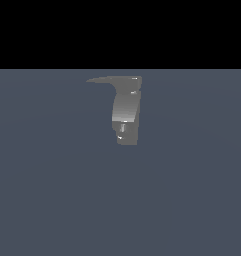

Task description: Turn on the faucet by rotating a designated handle.

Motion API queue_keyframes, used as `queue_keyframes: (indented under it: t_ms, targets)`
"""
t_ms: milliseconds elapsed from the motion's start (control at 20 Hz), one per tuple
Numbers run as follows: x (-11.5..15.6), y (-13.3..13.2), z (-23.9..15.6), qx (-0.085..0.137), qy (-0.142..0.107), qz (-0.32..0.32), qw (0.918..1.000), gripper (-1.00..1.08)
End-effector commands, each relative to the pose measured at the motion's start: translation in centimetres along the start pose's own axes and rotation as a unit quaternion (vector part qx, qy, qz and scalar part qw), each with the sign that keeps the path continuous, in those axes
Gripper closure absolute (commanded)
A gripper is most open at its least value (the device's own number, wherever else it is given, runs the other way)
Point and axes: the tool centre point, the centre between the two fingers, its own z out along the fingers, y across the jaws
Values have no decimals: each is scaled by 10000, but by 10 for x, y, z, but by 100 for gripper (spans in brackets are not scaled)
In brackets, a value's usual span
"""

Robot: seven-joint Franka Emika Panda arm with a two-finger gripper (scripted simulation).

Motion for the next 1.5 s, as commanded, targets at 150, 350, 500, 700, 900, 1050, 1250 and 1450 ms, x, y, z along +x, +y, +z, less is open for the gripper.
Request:
queue_keyframes:
  t_ms: [150, 350, 500, 700, 900, 1050, 1250, 1450]
  targets:
    - [0, -1, 1, 0, -1, 23, 10000, 108]
    - [3, -6, 3, -2, -3, 124, 9999, 108]
    - [6, -11, 7, -3, -6, 253, 9997, 108]
    - [12, -22, 14, -6, -13, 496, 9988, 108]
    - [21, -36, 23, -9, -21, 822, 9966, 108]
    - [30, -48, 32, -11, -28, 1117, 9937, 108]
    - [44, -63, 43, -14, -39, 1523, 9883, 108]
    - [59, -78, 55, -16, -49, 1929, 9812, 108]
